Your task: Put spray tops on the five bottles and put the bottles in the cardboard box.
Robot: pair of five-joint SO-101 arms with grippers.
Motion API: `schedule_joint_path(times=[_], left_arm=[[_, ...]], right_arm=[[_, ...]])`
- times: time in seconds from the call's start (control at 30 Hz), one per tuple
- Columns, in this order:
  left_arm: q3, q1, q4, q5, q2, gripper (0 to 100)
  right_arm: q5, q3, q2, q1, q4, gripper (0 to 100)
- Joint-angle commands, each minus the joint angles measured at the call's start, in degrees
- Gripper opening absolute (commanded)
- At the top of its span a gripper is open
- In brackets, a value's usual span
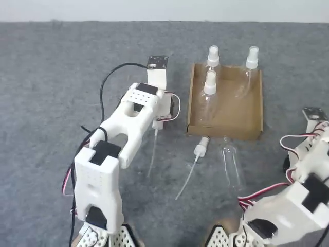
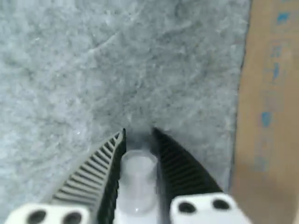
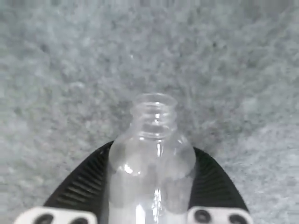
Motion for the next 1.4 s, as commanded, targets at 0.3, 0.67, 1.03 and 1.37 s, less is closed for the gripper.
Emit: schedule_joint_path(times=[0.3,0.67,1.03,1.37], left_arm=[[20.79,-0.70,1.41,-12.40,-22.86,4],[35.38,-5.27,-9.14,-17.67,-30.15,4],[31.87,-5.71,-9.23,-17.76,-24.88,15],[31.78,-5.27,-6.07,-17.67,-24.70,15]], right_arm=[[-7.12,-7.65,-3.82,-8.84,-5.05,11.3],[-2.73,-7.56,2.68,-11.74,-5.05,11.7],[0.35,-7.21,3.56,-12.00,-2.24,21.9],[1.32,-7.65,3.12,-11.74,-0.31,22.0]])
